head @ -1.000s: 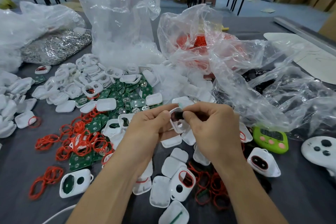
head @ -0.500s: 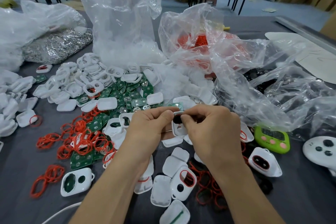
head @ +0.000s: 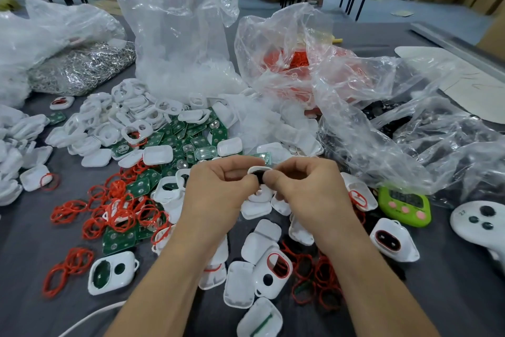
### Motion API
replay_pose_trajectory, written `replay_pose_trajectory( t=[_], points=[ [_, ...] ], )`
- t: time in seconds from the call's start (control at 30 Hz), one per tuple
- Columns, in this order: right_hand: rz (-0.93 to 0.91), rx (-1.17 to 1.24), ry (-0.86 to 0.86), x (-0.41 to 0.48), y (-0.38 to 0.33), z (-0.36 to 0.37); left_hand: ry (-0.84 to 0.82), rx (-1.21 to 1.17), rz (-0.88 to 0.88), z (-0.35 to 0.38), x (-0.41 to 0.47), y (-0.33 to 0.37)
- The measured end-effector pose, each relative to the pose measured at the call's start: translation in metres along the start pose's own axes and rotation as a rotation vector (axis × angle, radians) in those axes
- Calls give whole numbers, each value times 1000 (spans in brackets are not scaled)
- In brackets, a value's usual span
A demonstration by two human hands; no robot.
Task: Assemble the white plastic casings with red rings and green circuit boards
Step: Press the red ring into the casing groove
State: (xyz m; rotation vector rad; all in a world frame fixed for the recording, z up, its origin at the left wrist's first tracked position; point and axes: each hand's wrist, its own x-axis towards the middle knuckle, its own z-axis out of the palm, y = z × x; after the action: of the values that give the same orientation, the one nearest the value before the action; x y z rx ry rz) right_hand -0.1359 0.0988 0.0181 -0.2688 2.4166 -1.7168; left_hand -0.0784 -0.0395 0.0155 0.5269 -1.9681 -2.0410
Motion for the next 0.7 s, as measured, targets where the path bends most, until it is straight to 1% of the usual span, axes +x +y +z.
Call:
replay_pose_trajectory(
  t=[0.07,0.1,0.17,0.23,0.33,0.5,0.7],
  points=[
    [-79,-41,29,0,1,3,56,80,25,2,0,-3],
    [-95,-24,34,0,2,4,81,94,27,3,0,-4],
    [-70,77,-11,0,2,5,113,45,4,4,1,-3],
    [-23,183,-86,1,2,4,117,-55,-45,4,1,0],
    [0,216,-139,1,1,3,95,-107,-75,5,-1,2],
    [39,244,-79,1,2,6,118,-39,-73,4,-2,4],
    [90,292,-38,2,1,5,81,-16,-31,6,-3,4]
  ],
)
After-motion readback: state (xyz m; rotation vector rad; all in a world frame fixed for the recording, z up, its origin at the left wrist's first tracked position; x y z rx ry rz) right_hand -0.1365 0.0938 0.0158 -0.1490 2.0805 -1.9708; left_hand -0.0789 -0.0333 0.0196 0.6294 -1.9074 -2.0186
